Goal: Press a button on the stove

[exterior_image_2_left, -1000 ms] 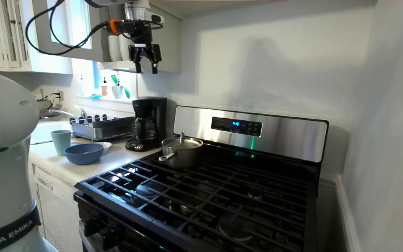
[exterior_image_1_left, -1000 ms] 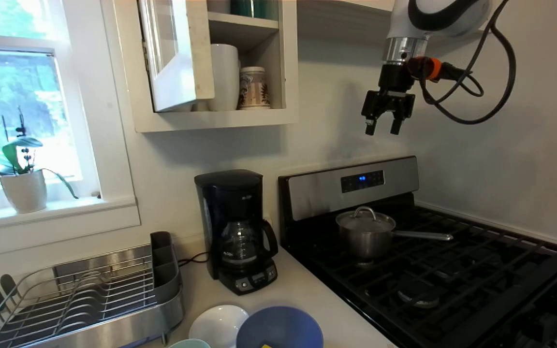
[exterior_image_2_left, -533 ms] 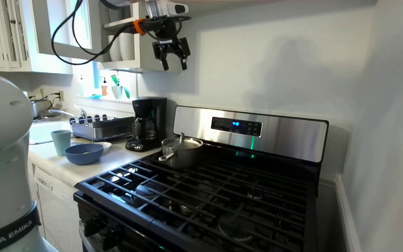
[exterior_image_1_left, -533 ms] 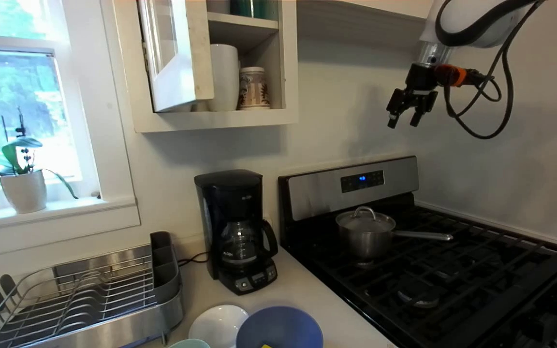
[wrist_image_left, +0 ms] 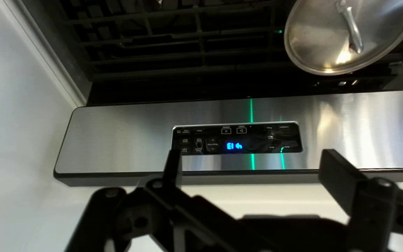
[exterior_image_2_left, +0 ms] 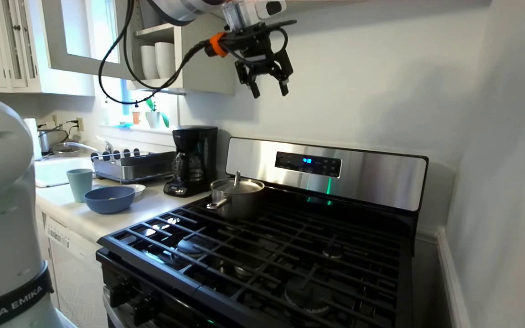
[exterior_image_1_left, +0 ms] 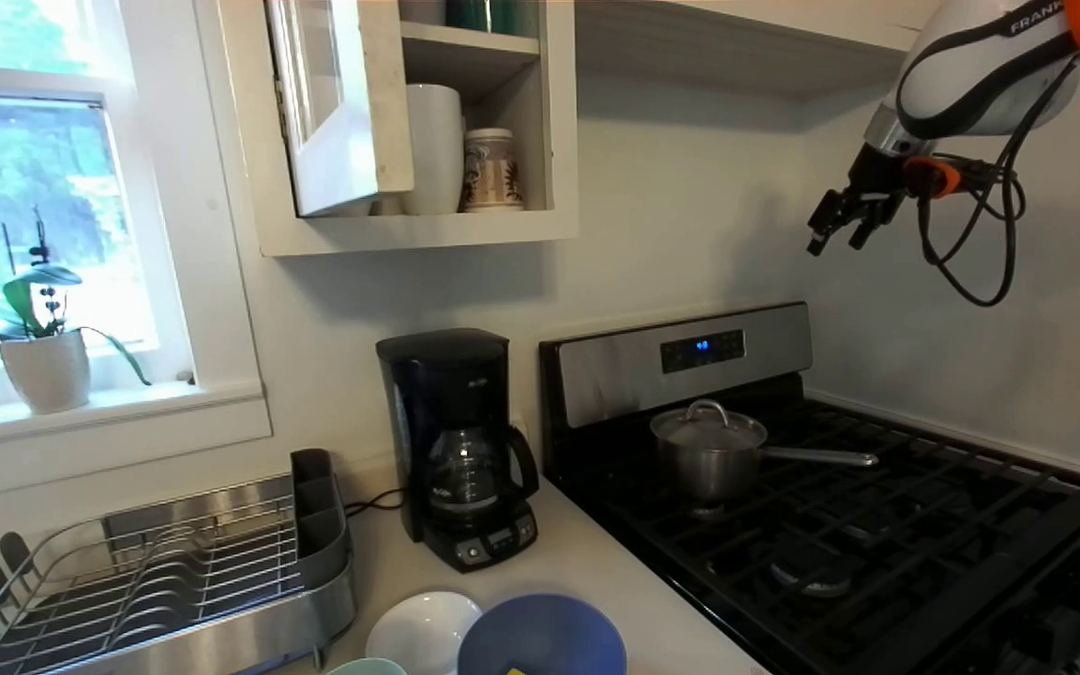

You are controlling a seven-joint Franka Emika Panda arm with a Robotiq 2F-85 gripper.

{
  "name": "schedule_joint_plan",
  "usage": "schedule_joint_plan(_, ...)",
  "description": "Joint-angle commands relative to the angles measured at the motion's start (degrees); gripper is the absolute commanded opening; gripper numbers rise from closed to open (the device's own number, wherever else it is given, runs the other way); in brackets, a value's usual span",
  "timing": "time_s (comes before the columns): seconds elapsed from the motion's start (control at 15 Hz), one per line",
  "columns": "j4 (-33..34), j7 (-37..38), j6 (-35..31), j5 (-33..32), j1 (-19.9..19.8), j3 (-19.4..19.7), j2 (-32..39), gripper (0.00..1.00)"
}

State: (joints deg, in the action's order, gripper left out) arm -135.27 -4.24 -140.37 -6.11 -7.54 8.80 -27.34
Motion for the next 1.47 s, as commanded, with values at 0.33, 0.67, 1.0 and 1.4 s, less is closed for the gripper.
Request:
schedule_joint_plan(0.33, -4.5, -0.1, -23.9, 0.9, -2.4, 2.1, 11.9, 1.0)
schedule_joint_plan(0.67, -4.9, -0.4, -23.4, 0.4, -2.5, 1.9, 12.1, 1.0)
schedule_joint_plan(1.0, -4.6, -0.4, -23.4, 0.4, -2.5, 1.9, 12.1, 1.0)
schedule_joint_plan(1.4, -0.7, -4.2, -25.0, 5.1, 0.4, 3.8, 19.2, 1.0)
